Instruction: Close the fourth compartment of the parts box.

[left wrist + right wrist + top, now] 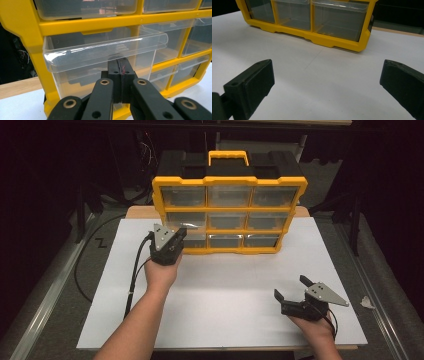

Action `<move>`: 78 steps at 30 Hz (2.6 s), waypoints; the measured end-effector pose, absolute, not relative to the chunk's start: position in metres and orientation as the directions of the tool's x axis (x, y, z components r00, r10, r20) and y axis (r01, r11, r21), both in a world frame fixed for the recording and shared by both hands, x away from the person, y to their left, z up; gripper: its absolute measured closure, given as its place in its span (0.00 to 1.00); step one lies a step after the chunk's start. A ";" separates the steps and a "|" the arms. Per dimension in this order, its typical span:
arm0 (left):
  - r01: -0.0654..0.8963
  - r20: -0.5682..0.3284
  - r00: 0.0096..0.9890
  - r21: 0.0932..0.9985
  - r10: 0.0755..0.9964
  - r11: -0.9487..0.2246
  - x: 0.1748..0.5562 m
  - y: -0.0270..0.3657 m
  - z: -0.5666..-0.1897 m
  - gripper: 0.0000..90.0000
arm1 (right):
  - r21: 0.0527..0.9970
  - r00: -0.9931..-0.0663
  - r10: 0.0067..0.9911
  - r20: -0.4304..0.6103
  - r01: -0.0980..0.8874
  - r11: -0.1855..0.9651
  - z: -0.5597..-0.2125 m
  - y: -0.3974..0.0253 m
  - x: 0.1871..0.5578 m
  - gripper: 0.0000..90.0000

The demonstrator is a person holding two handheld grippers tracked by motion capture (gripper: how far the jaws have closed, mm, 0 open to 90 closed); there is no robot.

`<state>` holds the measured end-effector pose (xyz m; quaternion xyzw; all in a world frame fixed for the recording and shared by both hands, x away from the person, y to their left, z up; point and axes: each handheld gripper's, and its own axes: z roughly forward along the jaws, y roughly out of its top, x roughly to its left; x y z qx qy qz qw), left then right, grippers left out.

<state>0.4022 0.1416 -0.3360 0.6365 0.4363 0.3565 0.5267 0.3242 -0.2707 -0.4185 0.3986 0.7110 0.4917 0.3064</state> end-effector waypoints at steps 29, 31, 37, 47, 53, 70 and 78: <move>0.213 0.008 0.321 0.974 0.947 -0.080 0.438 0.141 -0.331 1.00 | 0.944 -0.496 0.868 -0.031 0.272 0.188 -0.420 -0.271 0.325 0.01; 0.216 0.000 0.318 0.974 0.948 -0.073 0.440 0.141 -0.331 1.00 | 0.944 -0.497 0.867 -0.029 0.272 0.187 -0.420 -0.271 0.325 0.01; 0.226 -0.004 0.309 0.972 0.951 -0.070 0.444 0.140 -0.330 1.00 | 0.945 -0.496 0.868 -0.024 0.271 0.181 -0.420 -0.272 0.325 0.01; 0.220 0.004 0.332 0.972 0.943 -0.081 0.432 0.147 -0.334 1.00 | 0.945 -0.493 0.870 -0.024 0.272 0.181 -0.420 -0.272 0.325 0.01; 0.209 -0.018 0.364 0.976 0.931 -0.063 0.411 0.157 -0.340 1.00 | 0.947 -0.489 0.872 -0.020 0.272 0.174 -0.419 -0.273 0.324 0.01; 0.231 -0.034 0.400 0.971 0.916 -0.065 0.352 0.202 -0.381 1.00 | 0.947 -0.480 0.877 -0.013 0.277 0.166 -0.419 -0.275 0.324 0.01; 0.254 -0.045 0.395 0.965 0.917 -0.062 0.330 0.220 -0.407 1.00 | 0.945 -0.479 0.877 -0.022 0.278 0.175 -0.420 -0.274 0.324 0.01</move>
